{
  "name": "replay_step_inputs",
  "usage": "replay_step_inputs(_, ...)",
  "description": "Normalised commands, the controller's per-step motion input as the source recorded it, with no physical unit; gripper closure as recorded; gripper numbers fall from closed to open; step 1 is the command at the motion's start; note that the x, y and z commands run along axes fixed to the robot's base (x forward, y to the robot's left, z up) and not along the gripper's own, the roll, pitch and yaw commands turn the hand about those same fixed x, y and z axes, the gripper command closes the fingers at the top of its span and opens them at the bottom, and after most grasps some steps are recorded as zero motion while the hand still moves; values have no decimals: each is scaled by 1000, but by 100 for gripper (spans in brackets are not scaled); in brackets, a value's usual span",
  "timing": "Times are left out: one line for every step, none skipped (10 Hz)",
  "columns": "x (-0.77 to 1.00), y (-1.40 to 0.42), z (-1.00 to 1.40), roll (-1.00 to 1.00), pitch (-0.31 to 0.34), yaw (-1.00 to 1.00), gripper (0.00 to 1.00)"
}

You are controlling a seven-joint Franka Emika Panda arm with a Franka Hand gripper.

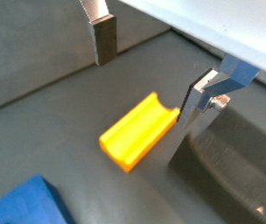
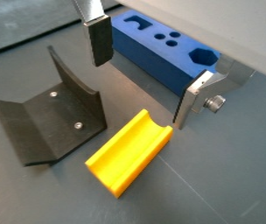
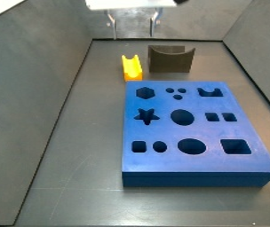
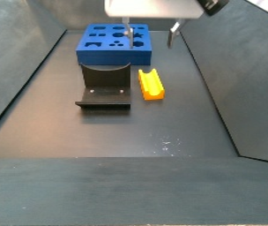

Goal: Pick up the arch object. Move up. Place the arch object on the fixture. Regrasp the arch object. Move to above the board. Insert the arch object.
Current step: Pick up the arch object.

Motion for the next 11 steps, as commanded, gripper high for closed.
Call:
replay_step_inputs(69, -171, -549, 73, -86, -83, 0)
replay_step_inputs(34, -194, -600, 101, -74, -106, 0)
replay_step_inputs(0, -131, -680, 100, -64, -106, 0)
replay_step_inputs(-11, -189, -769, 167, -60, -80, 0)
replay_step_inputs(-91, -120, -769, 166, -107, -26, 0)
replay_step_inputs(0, 0, -689, 56, -114, 0, 0)
replay_step_inputs(77, 0, -686, 31, -71, 0, 0)
replay_step_inputs(189, 71, -729, 23, -11, 0, 0)
replay_step_inputs(0, 0, -783, 87, -47, 0, 0)
replay_step_inputs(-31, 0, -760, 119, -123, 0, 0)
replay_step_inputs(-83, 0, -809, 126, -143, 0, 0)
